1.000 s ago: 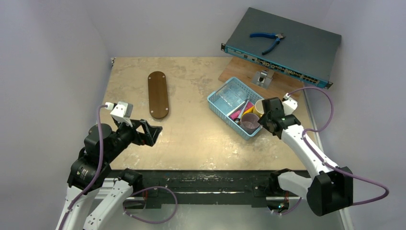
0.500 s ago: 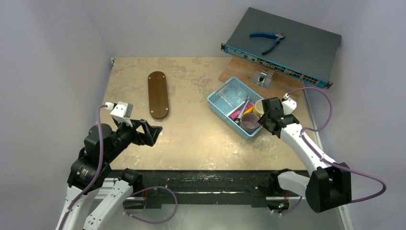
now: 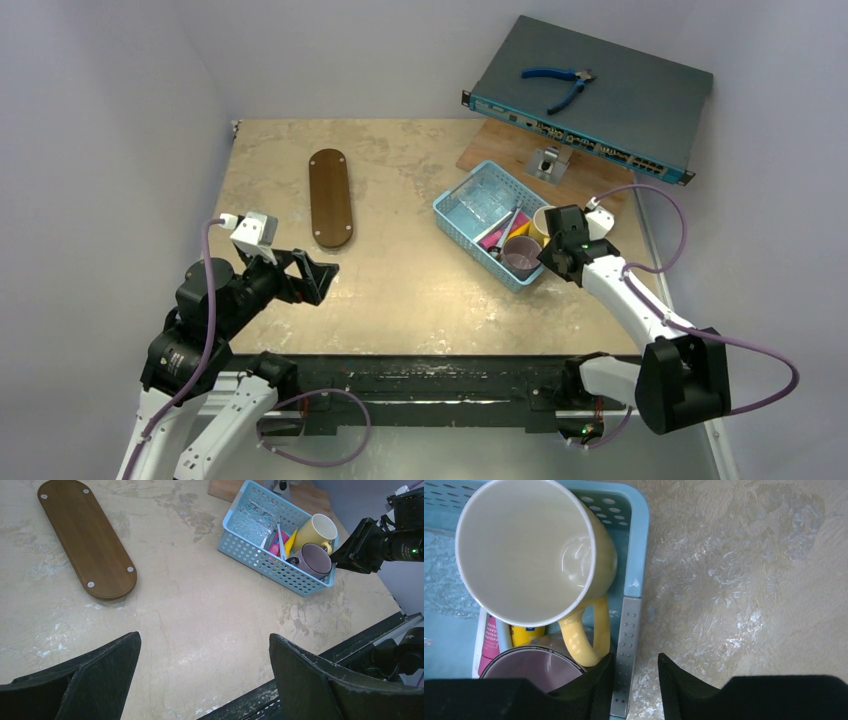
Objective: Prepare toiletry sets of a toothbrush and toothpaste on the tray
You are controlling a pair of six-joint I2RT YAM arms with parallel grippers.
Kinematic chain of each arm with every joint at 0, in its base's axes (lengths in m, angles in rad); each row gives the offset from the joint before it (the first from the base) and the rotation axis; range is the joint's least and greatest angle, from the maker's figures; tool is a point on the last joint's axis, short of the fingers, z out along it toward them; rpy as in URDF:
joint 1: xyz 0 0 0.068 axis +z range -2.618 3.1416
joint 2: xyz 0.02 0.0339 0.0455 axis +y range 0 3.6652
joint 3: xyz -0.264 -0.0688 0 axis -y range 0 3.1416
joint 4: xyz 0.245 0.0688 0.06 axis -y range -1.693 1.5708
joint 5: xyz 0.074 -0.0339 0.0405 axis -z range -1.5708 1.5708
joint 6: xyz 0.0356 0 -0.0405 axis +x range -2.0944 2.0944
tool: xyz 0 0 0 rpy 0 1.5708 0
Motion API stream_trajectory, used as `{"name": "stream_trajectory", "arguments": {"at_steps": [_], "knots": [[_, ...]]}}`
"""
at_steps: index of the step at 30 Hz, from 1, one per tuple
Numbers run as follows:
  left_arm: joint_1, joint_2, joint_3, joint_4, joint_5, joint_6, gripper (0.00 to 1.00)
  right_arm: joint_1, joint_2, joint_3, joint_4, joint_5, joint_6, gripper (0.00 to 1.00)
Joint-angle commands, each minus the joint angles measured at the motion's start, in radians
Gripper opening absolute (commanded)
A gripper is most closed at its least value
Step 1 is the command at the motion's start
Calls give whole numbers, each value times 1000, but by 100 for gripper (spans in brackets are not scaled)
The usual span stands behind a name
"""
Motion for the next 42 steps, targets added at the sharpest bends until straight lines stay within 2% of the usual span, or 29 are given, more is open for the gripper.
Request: {"name": "stream_trajectory", "arguments": {"at_steps": [1, 11, 16, 42], "knots": [[7, 5, -3, 16, -2, 0, 99, -6, 2, -9, 34, -5, -17, 37], [7, 3, 0, 13, -9, 1, 99, -6, 29, -7, 68, -54, -55, 19], [7, 2, -1, 12, -14, 1, 99, -6, 38, -3, 90, -105, -100, 0], [7, 11, -1, 8, -24, 1, 99, 19, 66, 72, 179, -384, -406, 0]]}}
